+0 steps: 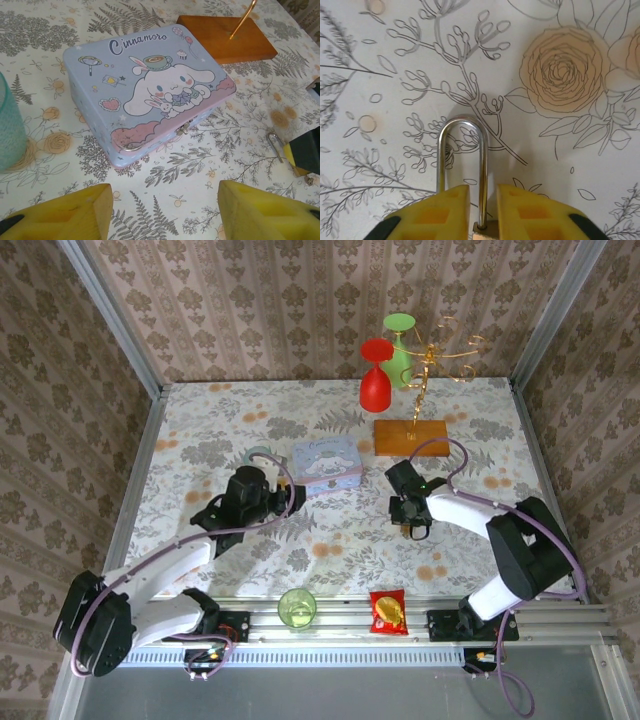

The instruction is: Unlock a padlock with a key

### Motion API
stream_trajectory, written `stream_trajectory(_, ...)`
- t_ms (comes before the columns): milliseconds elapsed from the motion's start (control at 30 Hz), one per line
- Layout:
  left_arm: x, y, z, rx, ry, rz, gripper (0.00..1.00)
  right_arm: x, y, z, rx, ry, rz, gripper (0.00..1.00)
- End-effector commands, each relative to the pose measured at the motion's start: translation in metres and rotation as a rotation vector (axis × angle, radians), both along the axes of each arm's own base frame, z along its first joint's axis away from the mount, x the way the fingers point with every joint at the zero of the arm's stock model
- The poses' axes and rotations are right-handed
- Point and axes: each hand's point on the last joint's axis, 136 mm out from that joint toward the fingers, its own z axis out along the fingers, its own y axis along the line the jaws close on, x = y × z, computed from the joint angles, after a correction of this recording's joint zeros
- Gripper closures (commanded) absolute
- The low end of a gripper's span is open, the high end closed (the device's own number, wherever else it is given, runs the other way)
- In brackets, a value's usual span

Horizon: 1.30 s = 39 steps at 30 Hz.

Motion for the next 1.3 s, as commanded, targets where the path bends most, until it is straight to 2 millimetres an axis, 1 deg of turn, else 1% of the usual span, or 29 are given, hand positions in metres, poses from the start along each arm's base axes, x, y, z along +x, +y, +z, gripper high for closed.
stream_trajectory(0, 0.003, 0.01, 0.04, 0.016, -0.082, 0.029, 0.38, 0.009, -0.006, 0.028, -0.034, -0.096, 0.015, 0.68)
stream_trajectory(33, 0.004, 0.019, 0.051, 0.038, -0.106, 0.051, 0.35, 0.015, -0.005, 0.041, -0.035, -0.14, 0.029, 0.64)
stream_trajectory(67, 0.006, 0.029, 0.059, 0.06, -0.125, 0.081, 0.3, 0.02, -0.006, 0.052, -0.04, -0.179, 0.039, 0.59)
stream_trajectory(100, 0.01, 0.044, 0.068, 0.083, -0.151, 0.134, 0.21, 0.027, -0.008, 0.073, -0.046, -0.245, 0.047, 0.53)
stream_trajectory(133, 0.015, 0.063, 0.074, 0.107, -0.178, 0.203, 0.1, 0.033, -0.014, 0.09, -0.068, -0.298, 0.048, 0.45)
stream_trajectory(167, 0.019, 0.079, 0.079, 0.12, -0.199, 0.264, 0.01, 0.038, -0.021, 0.104, -0.093, -0.345, 0.042, 0.25)
stream_trajectory(200, 0.025, 0.102, 0.08, 0.137, -0.214, 0.346, 0.0, 0.042, -0.032, 0.119, -0.131, -0.396, 0.029, 0.01)
stream_trajectory(233, 0.032, 0.124, 0.077, 0.15, -0.211, 0.415, 0.0, 0.047, -0.043, 0.131, -0.163, -0.443, 0.014, 0.0)
stream_trajectory(267, 0.038, 0.144, 0.074, 0.161, -0.202, 0.474, 0.0, 0.051, -0.053, 0.138, -0.185, -0.472, -0.001, 0.0)
stream_trajectory(333, 0.049, 0.185, 0.061, 0.195, -0.183, 0.579, 0.0, 0.057, -0.081, 0.146, -0.217, -0.509, -0.054, 0.0)
stream_trajectory(367, 0.053, 0.2, 0.055, 0.215, -0.184, 0.624, 0.0, 0.059, -0.095, 0.147, -0.235, -0.52, -0.086, 0.0)
stream_trajectory(400, 0.058, 0.217, 0.051, 0.233, -0.212, 0.679, 0.0, 0.06, -0.111, 0.146, -0.258, -0.534, -0.121, 0.0)
stream_trajectory(433, 0.06, 0.231, 0.041, 0.257, -0.218, 0.709, 0.0, 0.06, -0.127, 0.144, -0.286, -0.558, -0.161, 0.0)
stream_trajectory(500, 0.061, 0.253, 0.029, 0.318, -0.215, 0.784, 0.0, 0.059, -0.147, 0.135, -0.335, -0.611, -0.186, 0.0)
stream_trajectory(533, 0.063, 0.261, 0.022, 0.368, -0.227, 0.809, 0.0, 0.059, -0.153, 0.126, -0.348, -0.637, -0.18, 0.0)
stream_trajectory(600, 0.071, 0.265, 0.002, 0.438, -0.234, 0.8, 0.0, 0.058, -0.161, 0.11, -0.376, -0.674, -0.174, 0.0)
stream_trajectory(667, 0.08, 0.259, -0.019, 0.52, -0.227, 0.723, 0.0, 0.059, -0.166, 0.093, -0.375, -0.683, -0.176, 0.0)
stream_trajectory(733, 0.084, 0.262, -0.037, 0.569, -0.224, 0.724, 0.0, 0.062, -0.168, 0.089, -0.363, -0.656, -0.193, 0.0)
stream_trajectory(800, 0.091, 0.261, -0.05, 0.55, -0.221, 0.71, 0.0, 0.069, -0.166, 0.094, -0.329, -0.721, -0.21, 0.0)
stream_trajectory(833, 0.094, 0.259, -0.054, 0.547, -0.183, 0.698, 0.0, 0.074, -0.16, 0.095, -0.299, -0.749, -0.191, 0.0)
stream_trajectory(900, 0.104, 0.255, -0.05, 0.508, -0.228, 0.679, 0.0, 0.085, -0.151, 0.097, -0.267, -0.776, -0.144, 0.0)
stream_trajectory(967, 0.114, 0.246, -0.043, 0.428, -0.294, 0.644, 0.0, 0.094, -0.148, 0.101, -0.26, -0.818, -0.13, 0.0)
stream_trajectory(1000, 0.119, 0.241, -0.043, 0.399, -0.305, 0.622, 0.0, 0.097, -0.147, 0.103, -0.258, -0.847, -0.129, 0.0)
stream_trajectory(1033, 0.124, 0.239, -0.048, 0.395, -0.304, 0.613, 0.0, 0.099, -0.146, 0.104, -0.223, -0.877, -0.134, 0.0)
stream_trajectory(1100, 0.132, 0.241, -0.057, 0.401, -0.317, 0.621, 0.0, 0.104, -0.145, 0.087, -0.201, -0.861, -0.117, 0.0)
stream_trajectory(1133, 0.127, 0.239, -0.061, 0.389, -0.284, 0.616, 0.0, 0.107, -0.138, 0.085, -0.184, -0.865, -0.076, 0.0)
stream_trajectory(1167, 0.127, 0.242, -0.058, 0.388, -0.295, 0.632, 0.0, 0.108, -0.133, 0.081, -0.171, -0.858, -0.045, 0.0)
stream_trajectory(1200, 0.127, 0.242, -0.058, 0.386, -0.321, 0.634, 0.0, 0.11, -0.131, 0.077, -0.169, -0.854, -0.036, 0.0)
stream_trajectory(1267, 0.125, 0.237, -0.062, 0.37, -0.349, 0.606, 0.0, 0.11, -0.13, 0.076, -0.165, -0.855, -0.028, 0.0)
